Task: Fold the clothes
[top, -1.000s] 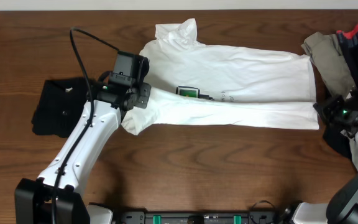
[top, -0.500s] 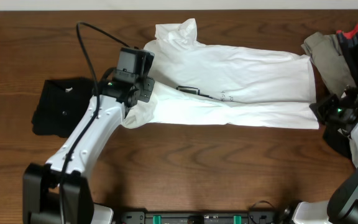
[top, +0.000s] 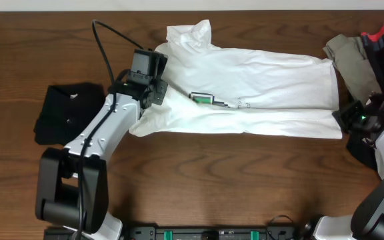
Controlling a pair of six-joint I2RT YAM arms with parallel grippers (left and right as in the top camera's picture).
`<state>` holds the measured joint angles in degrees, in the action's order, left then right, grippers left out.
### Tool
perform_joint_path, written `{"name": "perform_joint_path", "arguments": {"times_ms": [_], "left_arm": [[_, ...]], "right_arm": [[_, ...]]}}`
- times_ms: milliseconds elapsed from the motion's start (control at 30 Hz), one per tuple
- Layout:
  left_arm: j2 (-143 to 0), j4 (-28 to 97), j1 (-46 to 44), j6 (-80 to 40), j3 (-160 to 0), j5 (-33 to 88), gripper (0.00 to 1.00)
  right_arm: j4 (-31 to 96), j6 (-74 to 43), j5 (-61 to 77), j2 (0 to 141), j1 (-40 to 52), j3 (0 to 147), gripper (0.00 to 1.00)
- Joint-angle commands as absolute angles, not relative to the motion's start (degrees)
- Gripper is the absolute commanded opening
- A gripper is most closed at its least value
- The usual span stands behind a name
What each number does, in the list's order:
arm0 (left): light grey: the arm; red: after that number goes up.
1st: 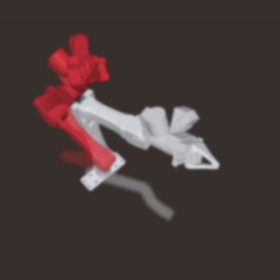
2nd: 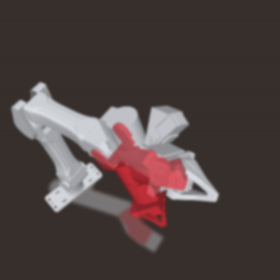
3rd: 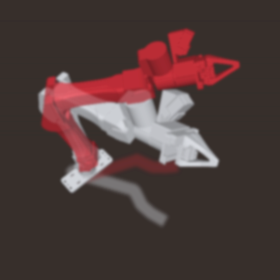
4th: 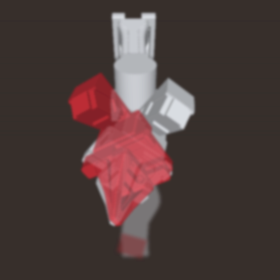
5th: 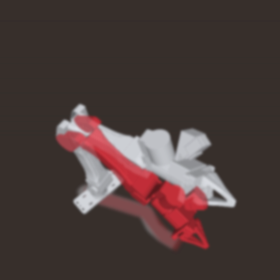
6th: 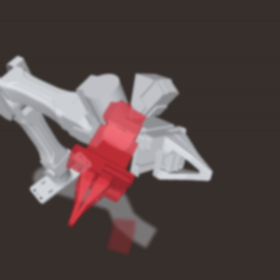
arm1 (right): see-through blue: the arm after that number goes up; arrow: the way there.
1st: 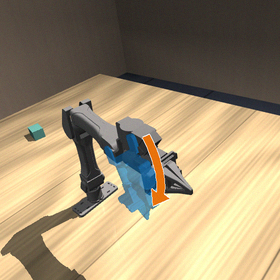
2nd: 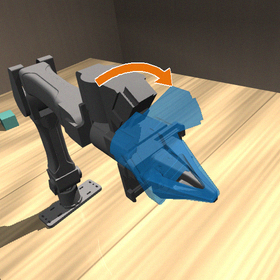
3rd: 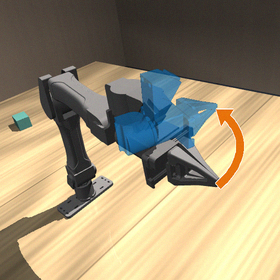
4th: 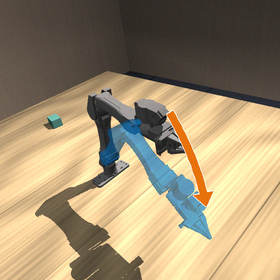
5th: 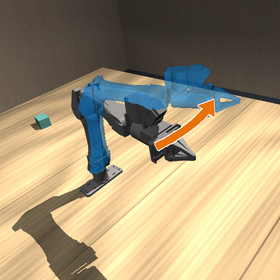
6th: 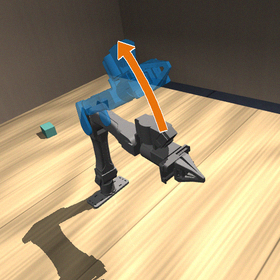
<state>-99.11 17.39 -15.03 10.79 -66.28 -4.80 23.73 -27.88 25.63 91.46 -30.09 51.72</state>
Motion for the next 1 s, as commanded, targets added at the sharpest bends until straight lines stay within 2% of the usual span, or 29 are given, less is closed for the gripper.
{"name": "perform_joint_path", "arguments": {"times_ms": [0,33,100,133,400,567,700,800,900,967], "left_arm": [[-99.3,17.1,-14.1,9.2,-68.8,-7.4,0.54],[-99.3,17.9,-13.5,8.7,-70.0,-7.6,0.63],[-99.1,21.0,-12.7,7.3,-72.6,-7.6,0.70],[-99.1,23.8,-12.2,5.9,-74.4,-7.6,0.82],[-98.4,53.1,-11.6,-6.0,-81.1,2.4,0.84],[-98.6,58.6,-11.6,-7.0,-76.1,8.1,0.72],[-98.6,55.7,-11.4,-6.9,-70.7,8.0,0.64],[-98.7,51.8,-11.4,-5.1,-67.3,8.0,0.62],[-98.9,45.2,-11.4,-1.0,-63.8,7.7,0.52],[-98.9,41.8,-11.4,-0.9,-62.2,5.6,0.35]], "right_arm": [[23.6,-28.3,24.8,91.8,-29.2,52.8,0.01],[23.8,-28.3,24.8,91.8,-29.2,52.8,0.01],[24.1,-28.3,24.9,91.8,-29.2,52.8,0.01],[24.4,-28.3,24.8,91.8,-29.2,52.8,0.01],[28.1,-25.6,24.8,91.8,-29.2,52.8,0.06],[30.6,-24.6,24.8,91.8,-29.2,52.8,0.08],[31.1,-24.6,24.8,91.8,-29.2,52.8,0.08],[31.3,-24.6,24.8,91.8,-29.2,52.8,0.08],[31.3,-24.6,24.8,91.8,-29.2,52.8,0.08],[31.3,-24.6,24.8,91.8,-29.2,52.8,0.08]]}}
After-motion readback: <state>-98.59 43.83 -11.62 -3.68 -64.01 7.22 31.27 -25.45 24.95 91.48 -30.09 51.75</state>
